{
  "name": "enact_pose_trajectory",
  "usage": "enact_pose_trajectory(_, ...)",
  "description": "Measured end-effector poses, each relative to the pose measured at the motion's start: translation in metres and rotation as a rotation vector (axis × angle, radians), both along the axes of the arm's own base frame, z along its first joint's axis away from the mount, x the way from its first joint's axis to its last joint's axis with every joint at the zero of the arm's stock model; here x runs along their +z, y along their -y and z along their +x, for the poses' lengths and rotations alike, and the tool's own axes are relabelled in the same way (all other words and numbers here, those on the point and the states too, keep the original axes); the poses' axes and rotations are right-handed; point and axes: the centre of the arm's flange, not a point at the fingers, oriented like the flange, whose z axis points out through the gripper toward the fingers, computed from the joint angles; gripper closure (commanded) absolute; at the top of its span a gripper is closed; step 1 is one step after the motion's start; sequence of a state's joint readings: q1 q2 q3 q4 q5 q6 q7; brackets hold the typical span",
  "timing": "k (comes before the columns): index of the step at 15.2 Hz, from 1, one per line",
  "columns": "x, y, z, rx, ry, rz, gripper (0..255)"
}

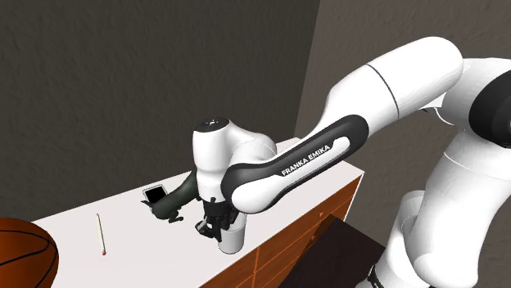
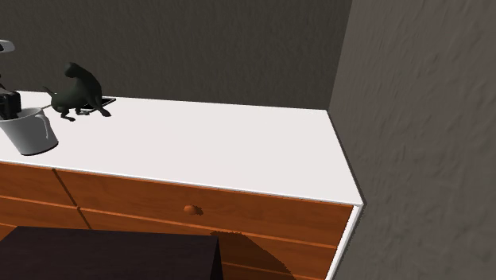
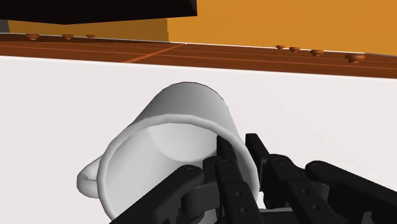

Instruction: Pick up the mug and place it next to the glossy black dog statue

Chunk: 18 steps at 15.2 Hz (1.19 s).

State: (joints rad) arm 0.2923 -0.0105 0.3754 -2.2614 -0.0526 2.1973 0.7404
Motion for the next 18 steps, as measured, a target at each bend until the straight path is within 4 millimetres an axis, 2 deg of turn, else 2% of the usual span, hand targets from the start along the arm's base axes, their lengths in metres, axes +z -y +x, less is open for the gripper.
enact_pose_trajectory(2, 0.000, 0.000, 0.000, 0.000, 0.000, 0.000, 255)
enact_pose_trajectory(3, 0.000, 0.000, 0.000, 0.000, 0.000, 0.000, 0)
enact_pose_trajectory(9, 0.000, 0.000, 0.000, 0.000, 0.000, 0.000, 0)
enact_pose_trajectory(14, 0.044, -0.003, 0.000, 0.000, 0.001, 0.001, 0)
enact_pose_trajectory(18, 0.049, -0.003, 0.001, 0.000, 0.001, 0.000, 0)
